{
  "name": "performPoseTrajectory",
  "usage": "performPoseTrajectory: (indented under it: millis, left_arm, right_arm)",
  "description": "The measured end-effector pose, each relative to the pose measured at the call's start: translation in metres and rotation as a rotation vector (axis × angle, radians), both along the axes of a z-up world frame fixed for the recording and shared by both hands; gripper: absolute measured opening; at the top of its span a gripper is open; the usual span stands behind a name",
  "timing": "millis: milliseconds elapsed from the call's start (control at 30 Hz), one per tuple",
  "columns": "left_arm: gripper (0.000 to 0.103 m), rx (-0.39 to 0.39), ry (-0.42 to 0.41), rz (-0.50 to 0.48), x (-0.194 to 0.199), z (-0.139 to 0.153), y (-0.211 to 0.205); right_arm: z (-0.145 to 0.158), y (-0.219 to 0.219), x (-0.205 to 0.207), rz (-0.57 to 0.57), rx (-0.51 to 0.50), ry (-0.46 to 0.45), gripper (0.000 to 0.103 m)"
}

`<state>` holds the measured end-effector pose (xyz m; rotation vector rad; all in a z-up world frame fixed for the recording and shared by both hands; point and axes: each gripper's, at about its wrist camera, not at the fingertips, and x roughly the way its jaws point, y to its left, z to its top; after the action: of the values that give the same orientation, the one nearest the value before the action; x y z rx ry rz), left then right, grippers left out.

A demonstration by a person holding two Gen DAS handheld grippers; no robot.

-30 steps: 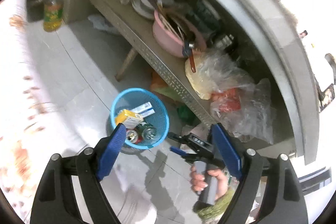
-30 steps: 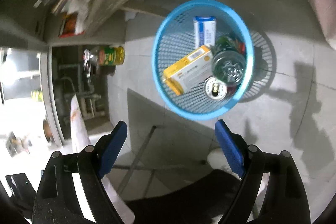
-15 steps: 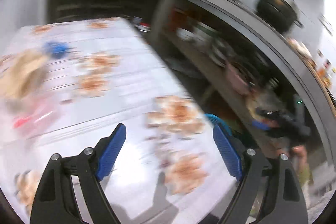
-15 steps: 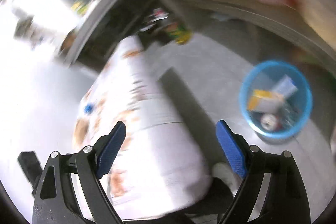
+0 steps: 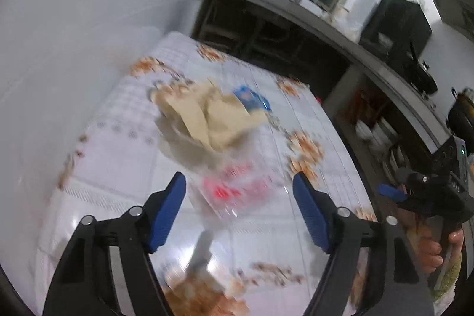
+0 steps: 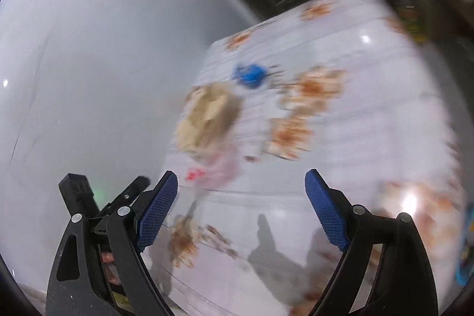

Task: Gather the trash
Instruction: 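Bring both grippers back over the table items, then grasp the tan paper with the left gripper while the right grasps the blue wrapper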

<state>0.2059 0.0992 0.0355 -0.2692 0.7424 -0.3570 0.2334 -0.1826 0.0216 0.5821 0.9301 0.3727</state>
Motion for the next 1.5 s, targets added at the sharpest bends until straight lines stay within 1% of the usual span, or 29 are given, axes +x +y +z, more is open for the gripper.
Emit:
performPoseTrajectory:
  millis: [67, 133, 233, 333, 400, 467, 500, 533, 600, 633, 700, 733, 800, 833, 867, 900, 967, 1067, 1133, 1200, 1333, 1433, 1500]
  left_arm:
    - [0.067, 0.015, -0.025, 0.016, 0.013, 0.004, 0.004]
    - [0.066, 0.062, -0.043, 0.017, 0.031, 0.008, 0.004]
    - [0.066, 0.137, -0.039, -0.048, 0.061, 0.013, -0.012]
    - [0.066, 0.2, -0.019, -0.154, 0.086, 0.01, -0.039]
    - [0.066, 0.214, 0.012, -0.204, 0.103, 0.003, -0.053]
    - [0.064, 0.228, 0.054, -0.215, 0.115, -0.006, -0.062]
    - [0.06, 0.235, 0.085, -0.219, 0.125, -0.013, -0.066]
    - [0.059, 0.238, 0.107, -0.222, 0.13, -0.019, -0.068]
    - [0.052, 0.228, 0.154, -0.226, 0.14, -0.03, -0.071]
    - [0.049, 0.216, 0.18, -0.227, 0.145, -0.035, -0.07]
    - [0.041, 0.181, 0.224, -0.22, 0.151, -0.042, -0.067]
    - [0.038, 0.17, 0.235, -0.217, 0.153, -0.044, -0.066]
    - [0.027, 0.16, 0.249, -0.216, 0.156, -0.048, -0.064]
    - [0.025, 0.157, 0.253, -0.219, 0.157, -0.049, -0.064]
    - [0.021, 0.152, 0.261, -0.221, 0.157, -0.051, -0.063]
    - [0.016, 0.147, 0.268, -0.221, 0.158, -0.053, -0.061]
    - [0.012, 0.145, 0.279, -0.219, 0.158, -0.056, -0.059]
    - [0.01, 0.165, 0.284, -0.213, 0.159, -0.058, -0.058]
    - [0.006, 0.181, 0.276, -0.206, 0.158, -0.058, -0.058]
    - [0.001, 0.193, 0.261, -0.202, 0.156, -0.057, -0.057]
    - [0.0, 0.186, 0.219, -0.191, 0.155, -0.051, -0.054]
    - [0.0, 0.171, 0.175, -0.176, 0.151, -0.04, -0.049]
    - [0.0, 0.154, 0.15, -0.158, 0.153, -0.032, -0.043]
  right_arm:
    - [-0.003, 0.024, 0.025, 0.042, 0.007, 0.02, 0.077]
    - [-0.005, 0.038, 0.037, 0.049, -0.01, 0.035, 0.073]
    - [-0.006, 0.052, 0.066, 0.025, -0.081, 0.041, 0.071]
    - [-0.008, 0.056, 0.101, 0.011, -0.142, 0.037, 0.071]
    - [-0.01, 0.06, 0.129, 0.018, -0.173, 0.039, 0.071]
    - [-0.013, 0.061, 0.151, 0.015, -0.201, 0.044, 0.072]
    - [-0.017, 0.063, 0.166, 0.019, -0.217, 0.051, 0.075]
    - [-0.02, 0.066, 0.179, 0.027, -0.23, 0.057, 0.076]
    - [-0.028, 0.068, 0.2, 0.024, -0.26, 0.07, 0.076]
    - [-0.031, 0.069, 0.209, 0.028, -0.267, 0.077, 0.076]
    - [-0.04, 0.07, 0.225, 0.024, -0.277, 0.094, 0.076]
    - [-0.042, 0.071, 0.229, 0.027, -0.28, 0.101, 0.076]
    - [-0.051, 0.072, 0.239, 0.034, -0.286, 0.122, 0.074]
    - [-0.054, 0.073, 0.241, 0.037, -0.288, 0.129, 0.071]
    - [-0.057, 0.073, 0.243, 0.04, -0.291, 0.137, 0.07]
    - [-0.062, 0.074, 0.246, 0.043, -0.291, 0.147, 0.066]
    - [-0.068, 0.073, 0.248, 0.044, -0.288, 0.16, 0.061]
    - [-0.077, 0.074, 0.249, 0.048, -0.295, 0.18, 0.056]
    - [-0.076, 0.076, 0.246, 0.053, -0.319, 0.158, 0.054]
    - [-0.076, 0.078, 0.245, 0.052, -0.349, 0.152, 0.047]
    - [-0.076, 0.076, 0.244, 0.046, -0.347, 0.155, 0.034]
    - [-0.074, 0.07, 0.242, 0.024, -0.331, 0.155, 0.03]
    - [-0.069, 0.065, 0.238, 0.012, -0.315, 0.146, 0.029]
